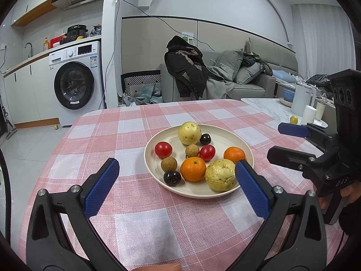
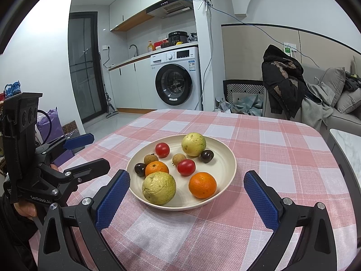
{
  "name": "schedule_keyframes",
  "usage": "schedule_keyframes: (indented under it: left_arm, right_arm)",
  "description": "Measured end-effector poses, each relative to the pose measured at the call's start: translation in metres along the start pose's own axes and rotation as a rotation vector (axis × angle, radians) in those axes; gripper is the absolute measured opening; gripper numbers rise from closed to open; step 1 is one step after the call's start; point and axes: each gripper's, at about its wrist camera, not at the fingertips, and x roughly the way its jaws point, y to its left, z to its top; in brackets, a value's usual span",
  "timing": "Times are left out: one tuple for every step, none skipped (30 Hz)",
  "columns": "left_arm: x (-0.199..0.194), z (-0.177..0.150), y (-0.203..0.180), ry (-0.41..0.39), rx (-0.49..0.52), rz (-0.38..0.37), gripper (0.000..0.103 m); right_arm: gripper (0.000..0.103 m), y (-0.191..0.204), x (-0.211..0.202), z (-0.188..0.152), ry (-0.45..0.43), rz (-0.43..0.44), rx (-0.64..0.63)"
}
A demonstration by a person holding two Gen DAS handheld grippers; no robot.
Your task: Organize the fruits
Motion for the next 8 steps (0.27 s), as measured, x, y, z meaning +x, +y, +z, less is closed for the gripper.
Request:
schedule_keyframes:
  left_arm:
    - [-0.0003, -0.0002, 0.0, 0.0, -0.001, 0.002, 0.102]
    - [-0.0002, 0.0005, -0.0003, 0.0, -0.002, 0.006, 0.102]
    - [0.0003, 0.0007, 0.0002, 0.001, -0.006, 0.005, 0.102]
    - [-0.0004, 0.0017, -0.0002, 0.002, -0.007, 0.004, 0.102]
    - [-0.0003, 0.002, -0.0002, 0.002, -0.009, 0.005, 0.102]
    - [-0.0005, 0.0025, -0.0005, 0.001, -0.008, 0.003, 0.102]
    - [-0.0004, 0.0026, -0.0006, 0.001, -0.007, 0.004, 0.102]
    - [-0.0002, 0.0027, -0.0006, 0.001, -0.005, 0.004, 0.102]
  right_arm:
    - [0.103, -0.0001, 0.0, 0.0002, 0.0, 0.0, 0.0]
    - [0.103, 0.0, 0.0, 0.0001, 0.0, 0.001, -0.001]
    - [0.103, 0.0, -0.0001, 0.0, 0.0, 0.0, 0.0]
    - [0.103, -0.0005, 0.0011, 0.0003, 0.001, 0.0, 0.0]
    - [0.103, -0.0005, 0.0011, 0.0002, 0.001, 0.0, -0.001]
    - [0.103, -0.0006, 0.0011, 0.0001, 0.001, 0.001, 0.0]
    - [0.103, -0.0005, 0.0012, 0.0003, 0.001, 0.0, 0.0]
    - [0.103, -0.0005, 0.0011, 0.0004, 0.001, 0.0, 0.0]
